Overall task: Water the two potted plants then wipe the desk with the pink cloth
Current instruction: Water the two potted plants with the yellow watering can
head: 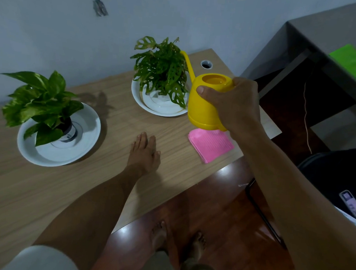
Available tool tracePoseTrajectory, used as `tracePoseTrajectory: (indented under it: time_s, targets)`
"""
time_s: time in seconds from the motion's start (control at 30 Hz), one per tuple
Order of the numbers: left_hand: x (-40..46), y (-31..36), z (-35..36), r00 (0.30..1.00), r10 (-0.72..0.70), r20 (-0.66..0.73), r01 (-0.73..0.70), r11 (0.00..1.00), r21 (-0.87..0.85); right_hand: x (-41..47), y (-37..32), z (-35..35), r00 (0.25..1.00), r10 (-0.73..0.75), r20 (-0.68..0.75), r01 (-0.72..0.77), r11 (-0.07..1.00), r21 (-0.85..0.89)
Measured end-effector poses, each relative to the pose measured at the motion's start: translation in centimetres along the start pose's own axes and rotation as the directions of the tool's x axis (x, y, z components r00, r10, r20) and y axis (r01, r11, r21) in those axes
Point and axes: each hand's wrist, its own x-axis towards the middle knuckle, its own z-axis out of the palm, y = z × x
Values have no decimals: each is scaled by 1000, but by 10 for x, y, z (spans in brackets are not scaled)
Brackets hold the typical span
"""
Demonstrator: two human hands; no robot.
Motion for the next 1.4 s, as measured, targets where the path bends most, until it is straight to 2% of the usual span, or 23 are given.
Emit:
tracePoseTrajectory:
  time_s: [0.5,0.93,1.4]
  targets:
    - [1,1,-2,1000,-18,25,18,1000,5,2,-13,11,993,-111,40,110,993,36]
    - [0,2,-3,1000,-4,21,4,1000,0,-9,1,8,998,-38,48,38,999,-7]
    - [-5,8,-10,999,-12,35,12,1000,2,-7,7,-7,999,33,-14,-34,999,-33]
